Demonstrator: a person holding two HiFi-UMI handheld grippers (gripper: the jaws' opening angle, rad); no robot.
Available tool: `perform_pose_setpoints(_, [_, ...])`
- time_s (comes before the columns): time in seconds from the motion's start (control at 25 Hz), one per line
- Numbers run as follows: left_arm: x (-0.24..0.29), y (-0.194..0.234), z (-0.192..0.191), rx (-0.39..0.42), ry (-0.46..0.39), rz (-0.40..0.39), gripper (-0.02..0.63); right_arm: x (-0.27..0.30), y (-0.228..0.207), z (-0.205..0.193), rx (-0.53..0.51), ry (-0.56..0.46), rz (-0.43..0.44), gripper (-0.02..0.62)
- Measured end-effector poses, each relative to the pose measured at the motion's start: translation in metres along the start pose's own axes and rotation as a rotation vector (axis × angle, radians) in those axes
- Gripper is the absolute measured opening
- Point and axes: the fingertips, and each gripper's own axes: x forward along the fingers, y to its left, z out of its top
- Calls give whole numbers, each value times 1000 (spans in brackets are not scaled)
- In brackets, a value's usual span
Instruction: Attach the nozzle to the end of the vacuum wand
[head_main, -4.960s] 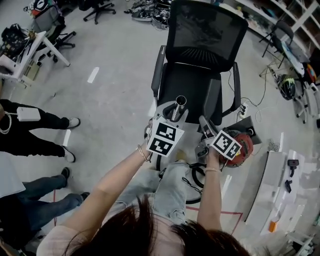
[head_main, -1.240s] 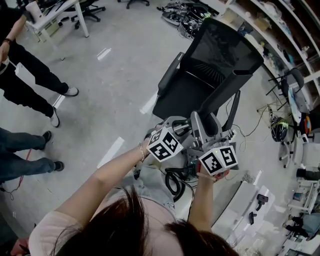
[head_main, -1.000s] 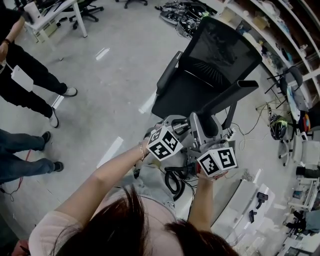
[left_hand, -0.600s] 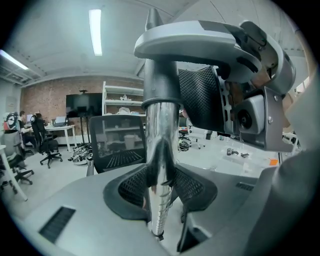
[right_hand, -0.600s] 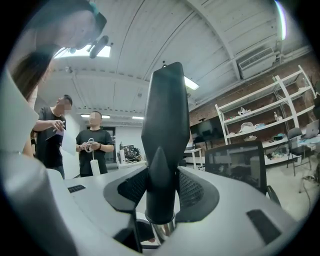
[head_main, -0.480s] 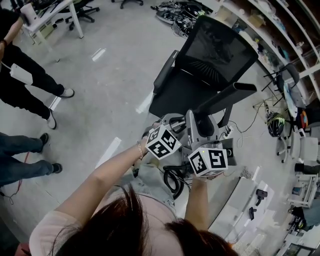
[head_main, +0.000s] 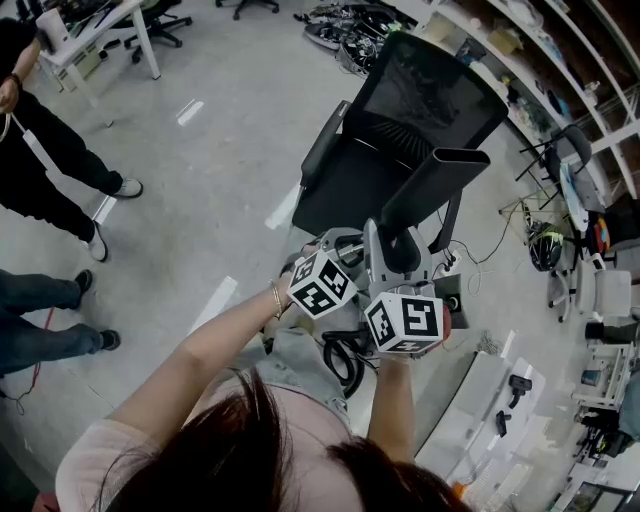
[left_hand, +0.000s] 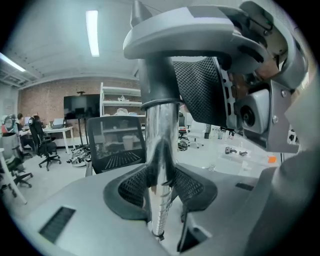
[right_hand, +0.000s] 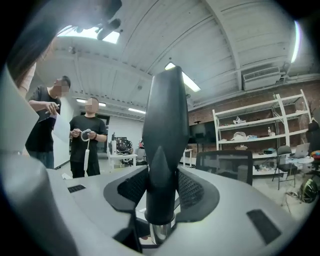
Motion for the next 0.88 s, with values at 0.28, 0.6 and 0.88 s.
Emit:
perform_pose_setpoints(0.28, [-3,-3,0,2,-3,-22,156,-8,1,2,32,-11,-4,186])
perform_pose_setpoints(0.6, [-3,-4,-1,1,2,-8,155,-17,5,-3,-33,-9,-77,186])
perform_pose_setpoints(0.88, [-5,-2,-1,18,-2,-2,156,-13,9,-4,-24,49,-56,186])
